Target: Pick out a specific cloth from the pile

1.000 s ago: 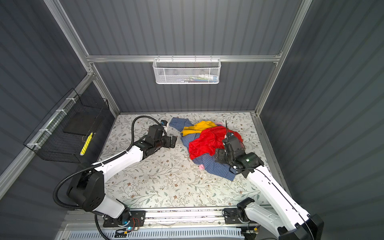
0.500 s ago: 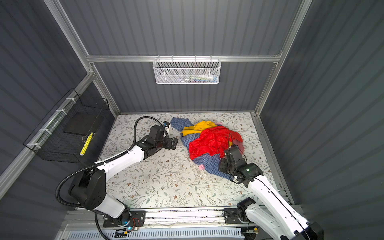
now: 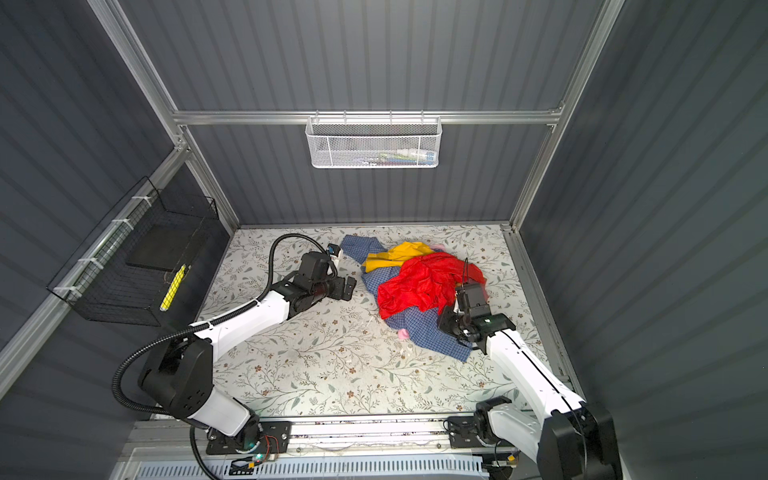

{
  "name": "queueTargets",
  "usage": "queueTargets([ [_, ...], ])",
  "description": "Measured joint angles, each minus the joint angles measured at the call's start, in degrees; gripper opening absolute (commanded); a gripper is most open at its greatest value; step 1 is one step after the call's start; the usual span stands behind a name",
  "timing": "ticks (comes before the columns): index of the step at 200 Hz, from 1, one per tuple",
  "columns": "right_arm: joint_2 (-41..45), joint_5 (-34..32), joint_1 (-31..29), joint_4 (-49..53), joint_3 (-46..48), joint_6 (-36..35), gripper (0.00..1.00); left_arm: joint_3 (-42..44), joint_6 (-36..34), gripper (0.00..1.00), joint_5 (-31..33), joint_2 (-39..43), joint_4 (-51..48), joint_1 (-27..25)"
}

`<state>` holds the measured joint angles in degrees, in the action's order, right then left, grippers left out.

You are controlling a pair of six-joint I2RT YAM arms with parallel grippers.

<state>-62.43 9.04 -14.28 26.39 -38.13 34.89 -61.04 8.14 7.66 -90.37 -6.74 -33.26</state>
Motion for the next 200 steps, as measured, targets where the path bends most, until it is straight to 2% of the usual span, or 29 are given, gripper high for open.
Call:
queueTargets([
  [56, 0.0, 0.0, 1.5, -1.5, 1.9, -0.1, 0.25, 0.0, 0.0, 1.00, 0.0, -0.2, -0.2, 0.0],
  [78, 0.0, -0.2, 1.9, -2.1, 2.2, 0.5, 0.27, 0.0, 0.0, 1.00, 0.0, -0.2, -0.2, 0.0],
  [103, -0.3, 0.0, 2.9, -4.2, 2.7, 1.0, 0.25, 0.0, 0.0, 1.00, 0.0, -0.2, -0.2, 0.0],
  [200, -7.6, 2.6, 4.9, -10.6, 2.7, 2.7, 0.24, 0.0, 0.0, 1.00, 0.0, -0.2, -0.2, 0.0],
])
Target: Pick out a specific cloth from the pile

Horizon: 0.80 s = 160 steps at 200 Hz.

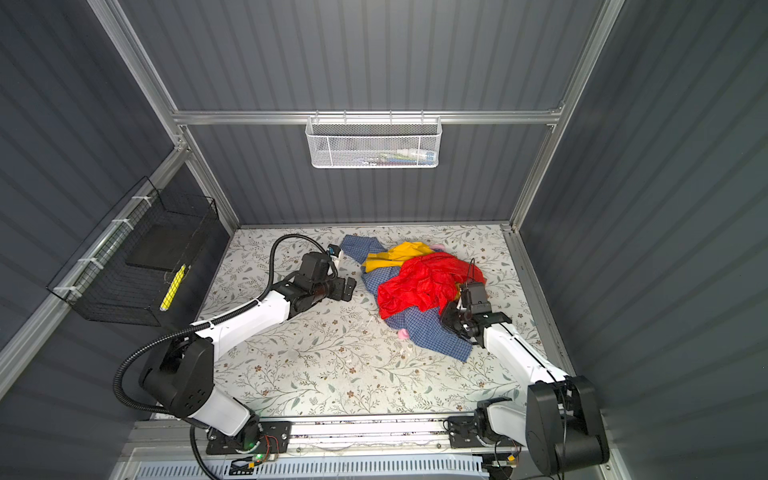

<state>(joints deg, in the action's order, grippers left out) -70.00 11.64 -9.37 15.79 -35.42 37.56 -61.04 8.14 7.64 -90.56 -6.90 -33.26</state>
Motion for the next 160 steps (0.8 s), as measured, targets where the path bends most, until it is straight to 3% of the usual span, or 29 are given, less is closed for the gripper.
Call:
queueTargets([
  [46, -0.6, 1.3, 0.0, -2.8, 0.6, 1.8, 0.20, 0.0, 0.0, 1.00, 0.0, 0.0, 0.0, 0.0],
  [103, -1.7, 3.0, 0.2, -6.4, 1.8, 4.1, 0.00, 0.0, 0.0, 1.00, 0.2, 0.0, 0.0, 0.0],
  [160, 8.3, 2.4, 0.2, -2.4, 2.2, 4.6, 0.00, 0.0, 0.0, 1.00, 0.3, 0.0, 0.0, 0.0],
])
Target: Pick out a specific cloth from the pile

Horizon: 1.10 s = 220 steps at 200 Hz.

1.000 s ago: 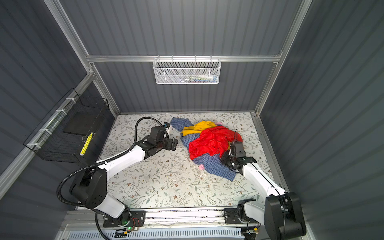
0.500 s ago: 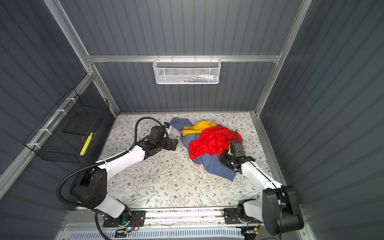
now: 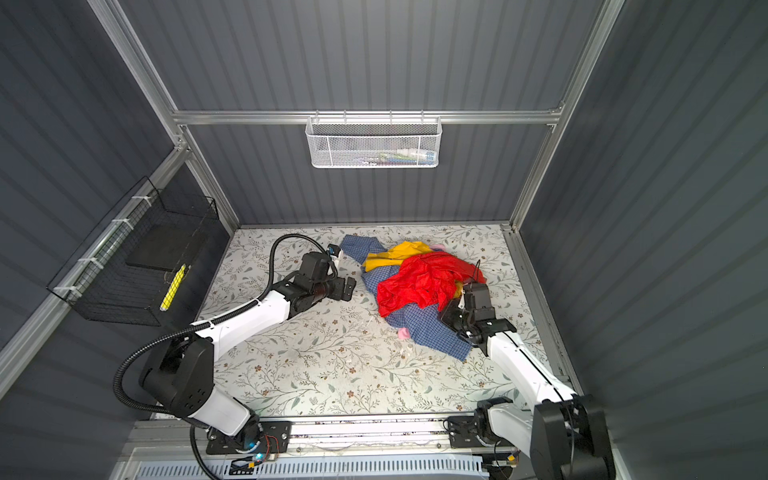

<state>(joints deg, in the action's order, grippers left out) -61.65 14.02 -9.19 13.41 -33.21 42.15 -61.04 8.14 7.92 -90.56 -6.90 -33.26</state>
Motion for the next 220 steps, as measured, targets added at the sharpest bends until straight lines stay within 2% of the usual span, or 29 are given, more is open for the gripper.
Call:
queueTargets([
  [47, 8.7, -1.0, 0.0, 6.8, -2.7, 0.5, 0.00, 0.0, -0.1, 1.00, 0.6, 0.0, 0.0, 0.0],
  [86, 11.1, -1.4, 0.0, 12.5, -8.2, 0.5, 0.00, -0.8, -1.0, 1.00, 0.6, 0.0, -1.1, 0.0],
  [163, 6.4, 0.1, 0.0, 15.5, -19.1, -0.2, 0.00, -3.0, -2.6, 1.00, -0.2, 0.0, -1.3, -0.4],
  [220, 1.6, 0.1, -0.3, 15.4, -21.3, -0.9, 0.00, -4.5, -3.5, 1.00, -1.4, -1.5, -1.9, -1.2],
])
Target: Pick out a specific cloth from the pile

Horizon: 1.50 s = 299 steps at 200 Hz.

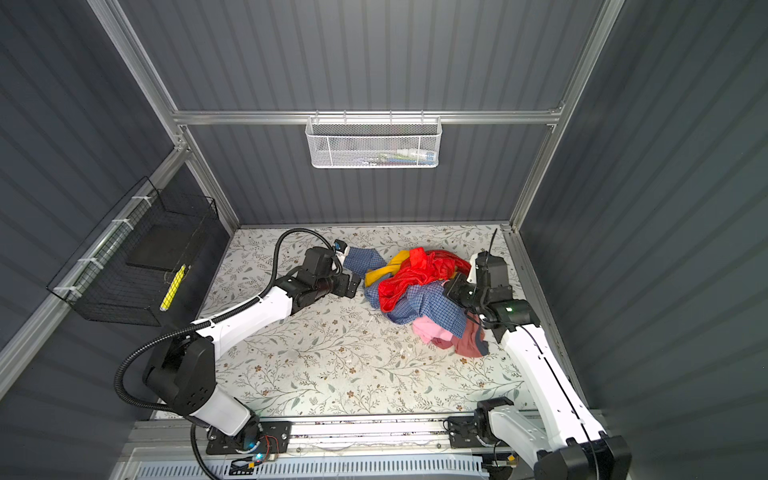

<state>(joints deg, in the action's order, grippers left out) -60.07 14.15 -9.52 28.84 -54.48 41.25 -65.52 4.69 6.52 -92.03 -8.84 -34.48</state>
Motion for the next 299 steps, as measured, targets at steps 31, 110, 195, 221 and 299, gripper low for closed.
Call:
queueTargets([
  [31, -4.5, -0.2, -0.7, -0.3, -4.0, -0.6, 0.00, -0.9, -0.3, 1.00, -2.0, -0.9, -0.5, -0.1],
  [110, -23.7, 0.1, -4.5, -0.7, -18.9, -4.4, 0.00, -3.8, -1.4, 1.00, -6.8, -3.1, -0.5, -1.6],
  [195, -44.2, 0.1, -9.3, -0.5, -33.6, -6.5, 0.04, -3.9, -1.5, 1.00, -1.9, -3.3, -1.9, -1.6],
  [221, -48.6, 0.2, -10.0, 0.1, -37.6, -7.5, 0.35, -3.9, -1.5, 1.00, 0.7, -3.3, -2.8, -1.6],
  [299, -46.8, -6.1, -9.9, 8.4, -44.7, -15.5, 0.99, -3.9, -1.6, 1.00, 6.2, -3.3, -4.2, -1.6],
])
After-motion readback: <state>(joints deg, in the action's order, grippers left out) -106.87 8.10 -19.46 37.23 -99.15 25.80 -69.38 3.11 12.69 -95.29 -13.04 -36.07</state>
